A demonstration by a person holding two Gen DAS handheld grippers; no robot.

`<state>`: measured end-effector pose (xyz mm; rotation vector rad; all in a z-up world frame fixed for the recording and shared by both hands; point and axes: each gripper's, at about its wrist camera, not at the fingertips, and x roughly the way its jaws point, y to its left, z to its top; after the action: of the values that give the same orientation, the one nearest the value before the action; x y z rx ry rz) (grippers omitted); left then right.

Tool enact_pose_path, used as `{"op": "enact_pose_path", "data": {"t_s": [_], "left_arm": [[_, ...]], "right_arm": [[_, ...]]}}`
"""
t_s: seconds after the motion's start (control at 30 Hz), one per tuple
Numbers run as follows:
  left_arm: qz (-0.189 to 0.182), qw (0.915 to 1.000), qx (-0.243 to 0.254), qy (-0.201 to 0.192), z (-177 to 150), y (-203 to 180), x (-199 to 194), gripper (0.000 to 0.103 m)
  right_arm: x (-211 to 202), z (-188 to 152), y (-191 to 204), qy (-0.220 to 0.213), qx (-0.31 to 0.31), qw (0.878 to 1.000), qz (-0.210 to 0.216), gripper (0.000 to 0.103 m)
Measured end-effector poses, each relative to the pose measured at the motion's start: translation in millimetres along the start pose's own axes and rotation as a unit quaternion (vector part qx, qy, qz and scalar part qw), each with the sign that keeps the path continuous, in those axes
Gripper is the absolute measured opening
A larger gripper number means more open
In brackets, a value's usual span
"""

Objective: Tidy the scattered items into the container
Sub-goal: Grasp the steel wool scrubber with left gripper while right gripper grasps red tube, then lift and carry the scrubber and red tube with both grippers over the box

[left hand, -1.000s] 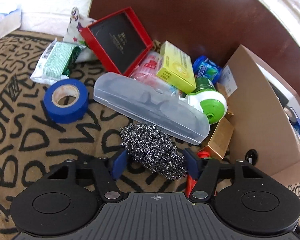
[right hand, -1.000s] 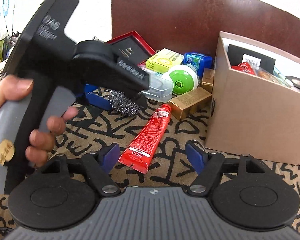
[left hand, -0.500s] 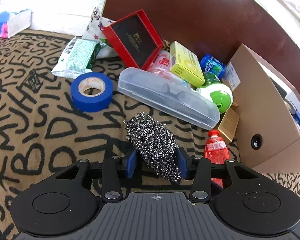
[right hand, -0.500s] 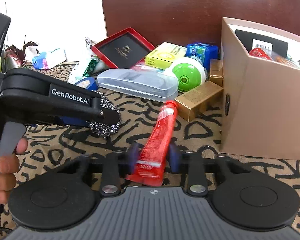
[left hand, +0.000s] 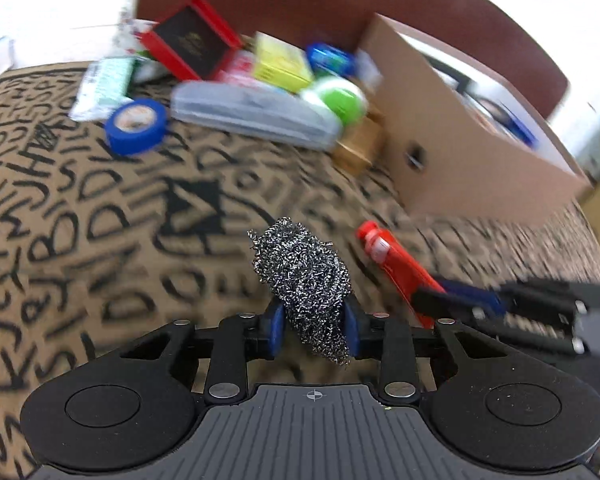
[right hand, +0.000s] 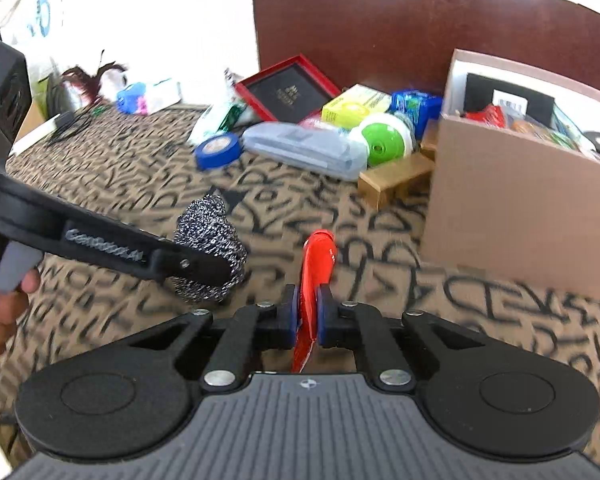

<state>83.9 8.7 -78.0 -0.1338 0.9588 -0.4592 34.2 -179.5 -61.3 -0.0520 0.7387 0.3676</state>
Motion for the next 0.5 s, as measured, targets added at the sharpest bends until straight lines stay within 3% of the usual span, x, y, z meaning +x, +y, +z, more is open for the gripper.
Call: {"op": "enact_pose_path", "data": {"t_s": [0.13,0.27,0.43,0.5], "left_arm": [[-0.019,0.9993,0.028,0.018,-25,-15,-12,0.032],[-0.014,0.9991,0.033,0.025,-33,-24,-7,0.056],[-0.009,0.9996,0.021,0.015,-25,-26,-4,0.063],[-0.006,0.9998,0.013,0.010,-21,-25,-3,0.072]], "right_arm": [[-24,-23,-6,0.014,0.005,1.000,-0.010,0.011],[-26,-35,-12,0.024,0.019,0.999,-0.024,0.011],[-21,-34,-11,0.018,0.018,0.999,-0.027,0.012],[-19,-33,-11,0.018,0.021,0.999,-0.026,0.012]]}}
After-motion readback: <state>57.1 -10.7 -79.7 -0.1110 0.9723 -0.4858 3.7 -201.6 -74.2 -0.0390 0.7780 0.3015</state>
